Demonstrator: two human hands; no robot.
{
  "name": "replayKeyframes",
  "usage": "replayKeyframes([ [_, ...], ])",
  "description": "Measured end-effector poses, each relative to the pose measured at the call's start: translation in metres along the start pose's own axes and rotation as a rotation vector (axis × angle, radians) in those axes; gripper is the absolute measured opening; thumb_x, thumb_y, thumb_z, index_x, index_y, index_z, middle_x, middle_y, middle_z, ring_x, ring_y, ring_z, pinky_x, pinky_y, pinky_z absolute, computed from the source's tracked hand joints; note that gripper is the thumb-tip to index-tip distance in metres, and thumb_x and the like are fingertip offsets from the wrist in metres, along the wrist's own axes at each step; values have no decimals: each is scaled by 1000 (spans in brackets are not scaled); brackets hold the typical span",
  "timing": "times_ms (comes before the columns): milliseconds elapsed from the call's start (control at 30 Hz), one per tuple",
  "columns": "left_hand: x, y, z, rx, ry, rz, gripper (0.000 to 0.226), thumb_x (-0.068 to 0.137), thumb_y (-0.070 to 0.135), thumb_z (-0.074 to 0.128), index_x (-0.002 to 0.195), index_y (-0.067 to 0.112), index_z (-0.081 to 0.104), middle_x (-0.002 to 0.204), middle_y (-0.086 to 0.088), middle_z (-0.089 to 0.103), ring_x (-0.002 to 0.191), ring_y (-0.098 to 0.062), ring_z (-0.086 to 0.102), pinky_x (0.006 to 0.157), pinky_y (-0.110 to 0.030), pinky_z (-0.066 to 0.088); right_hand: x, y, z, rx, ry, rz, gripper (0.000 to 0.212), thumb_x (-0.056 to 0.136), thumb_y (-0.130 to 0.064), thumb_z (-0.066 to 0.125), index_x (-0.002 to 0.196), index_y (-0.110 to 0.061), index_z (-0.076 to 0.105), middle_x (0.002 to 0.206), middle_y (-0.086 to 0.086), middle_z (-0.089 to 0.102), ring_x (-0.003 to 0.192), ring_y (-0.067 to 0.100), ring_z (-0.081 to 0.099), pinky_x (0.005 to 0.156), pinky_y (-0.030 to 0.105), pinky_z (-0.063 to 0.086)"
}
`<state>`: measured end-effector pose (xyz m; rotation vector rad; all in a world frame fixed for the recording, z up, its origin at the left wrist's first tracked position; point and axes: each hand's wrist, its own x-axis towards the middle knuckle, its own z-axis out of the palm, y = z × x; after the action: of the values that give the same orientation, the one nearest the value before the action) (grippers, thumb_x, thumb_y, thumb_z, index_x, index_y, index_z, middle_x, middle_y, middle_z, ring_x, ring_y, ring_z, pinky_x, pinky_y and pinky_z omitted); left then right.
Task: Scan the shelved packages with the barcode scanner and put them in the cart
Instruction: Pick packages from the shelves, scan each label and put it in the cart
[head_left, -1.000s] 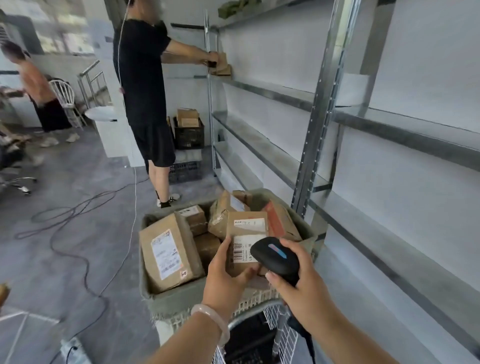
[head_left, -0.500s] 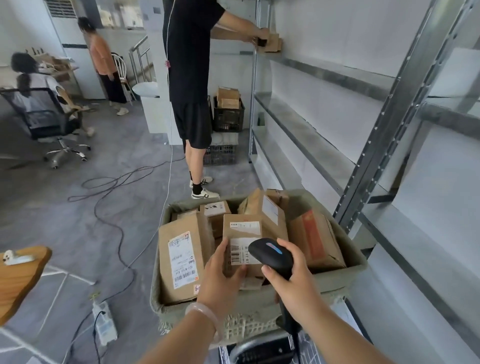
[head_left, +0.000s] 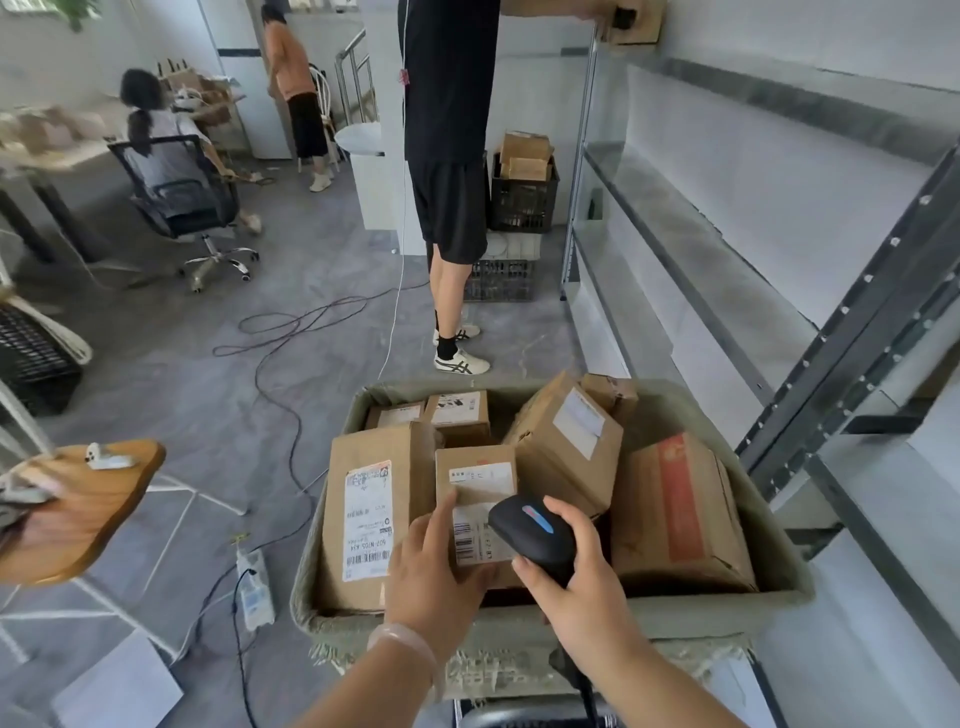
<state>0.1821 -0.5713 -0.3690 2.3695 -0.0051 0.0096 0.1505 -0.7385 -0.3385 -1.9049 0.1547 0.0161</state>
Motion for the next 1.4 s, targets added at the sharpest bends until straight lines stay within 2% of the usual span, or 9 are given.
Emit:
replayKeyframes([
  [133,-1,-2,1,-9,-21,-8,98,77,38,79,151,44,14,121,5,39,114,-20,50,95,-29,44,-6,9,-1,7,-21,-21,60,84,-27,75,122,-54,38,119,-27,54,107,-14,55,84,4,43],
  [233,-6,-8,1,49,-70,0,115,74,44,80,148,51,-7,113,6,34,105,-20,52,92,-32,48,-15,17,1,-24,-31,-44,62,82,-25,77,122,-53,39,122,-25,55,108,-12,56,85,4,43],
  [333,-10,-11,1,143,-98,9,120,76,50,76,140,54,-25,113,7,32,105,-18,52,93,-31,47,-24,24,3,-53,-72,-59,65,83,-23,77,125,-51,36,125,-22,52,110,-14,53,86,3,41],
  [467,-16,-12,2,250,-81,25,118,80,55,69,135,51,-35,121,4,36,107,-18,52,91,-30,47,-31,32,5,-89,-65,-73,67,82,-28,77,127,-54,34,126,-21,53,111,-10,55,90,7,43],
  [667,-10,-17,-4,173,-81,130,119,78,42,73,139,49,-30,131,3,34,115,-20,50,95,-32,46,-32,25,5,-10,27,-100,65,83,-22,76,126,-52,37,128,-25,49,115,-10,53,91,8,44],
  [833,-2,-16,-9,136,-102,222,127,79,33,76,134,58,-35,127,7,37,110,-16,49,94,-28,45,-22,16,9,37,68,-108,64,84,-22,76,126,-54,39,126,-15,57,109,2,61,93,21,51],
  [1000,6,-15,-15,119,-31,285,129,79,26,77,136,58,-35,128,7,36,109,-18,50,92,-33,48,-15,7,9,39,91,-145,65,84,-18,75,128,-48,39,122,-21,54,107,-2,61,89,15,50],
  [1233,2,-19,-17,255,-83,179,124,79,50,73,136,48,-37,134,5,35,112,-20,52,91,-33,48,-20,17,16,-10,43,-166,66,84,-21,75,128,-51,37,132,-14,52,116,-1,57,94,15,48],
  [1400,-7,-18,-16,395,-77,149,119,80,61,66,146,40,-31,135,6,33,118,-19,49,96,-35,46,-28,26,19,-61,45,-157,69,83,-25,76,126,-60,34,128,-22,50,116,-2,56,94,17,49],
])
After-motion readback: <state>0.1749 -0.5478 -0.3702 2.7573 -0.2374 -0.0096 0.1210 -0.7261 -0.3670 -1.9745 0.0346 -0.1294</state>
